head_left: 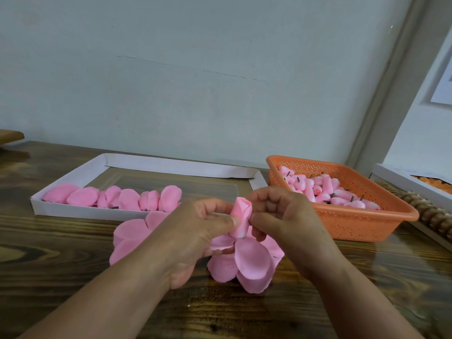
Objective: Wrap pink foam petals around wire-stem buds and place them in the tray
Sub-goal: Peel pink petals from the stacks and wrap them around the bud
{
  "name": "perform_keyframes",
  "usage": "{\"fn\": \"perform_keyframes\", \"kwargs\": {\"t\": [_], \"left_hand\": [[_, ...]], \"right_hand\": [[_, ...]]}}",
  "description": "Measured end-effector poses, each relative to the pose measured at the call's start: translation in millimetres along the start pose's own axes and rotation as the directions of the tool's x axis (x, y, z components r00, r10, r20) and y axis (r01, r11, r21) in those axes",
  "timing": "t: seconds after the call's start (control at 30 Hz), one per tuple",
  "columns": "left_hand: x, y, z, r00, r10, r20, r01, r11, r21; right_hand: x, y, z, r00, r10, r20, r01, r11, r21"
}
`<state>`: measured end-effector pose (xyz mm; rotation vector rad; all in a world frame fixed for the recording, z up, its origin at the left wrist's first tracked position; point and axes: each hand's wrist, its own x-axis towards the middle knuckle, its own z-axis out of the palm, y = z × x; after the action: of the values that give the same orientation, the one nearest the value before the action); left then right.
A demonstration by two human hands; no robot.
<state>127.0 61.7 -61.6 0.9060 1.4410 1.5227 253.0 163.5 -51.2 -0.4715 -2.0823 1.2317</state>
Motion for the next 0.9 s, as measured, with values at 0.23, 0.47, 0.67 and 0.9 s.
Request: {"fn": "perform_keyframes", "kwargs": {"t": [0.23,0.47,0.67,0.9], "left_hand": [[0.1,0.1,-1.1,1.0,-0.009,0.022,0.009,1.0,0.009],[0.0,-0.1,-1.5,0.999,-0.005,0.034,0.005,1.0,0.015],[-0.4,0.9,-2.4,0.999,0.032,0.037,-0.036,0.994,0.1],[-0.3,-0.8,0.2,0.999,0.022,-0.026,-0.02,0.997,0.079]], "right_hand": [[0.3,0.1,-4.5,1.0,-0.005,0.029,0.005,1.0,0.011],[-0.9,-0.9,-3.0,1.0,0.006,0.021,-0.006,1.0,0.009],[-4.9,-7.2,6.1,1.0,-0.01,-0.013,0.01,1.0,0.012],[-3.5,-7.9,8.8,0.998,0.0,-0.056,-0.002,0.999,-0.039]]}}
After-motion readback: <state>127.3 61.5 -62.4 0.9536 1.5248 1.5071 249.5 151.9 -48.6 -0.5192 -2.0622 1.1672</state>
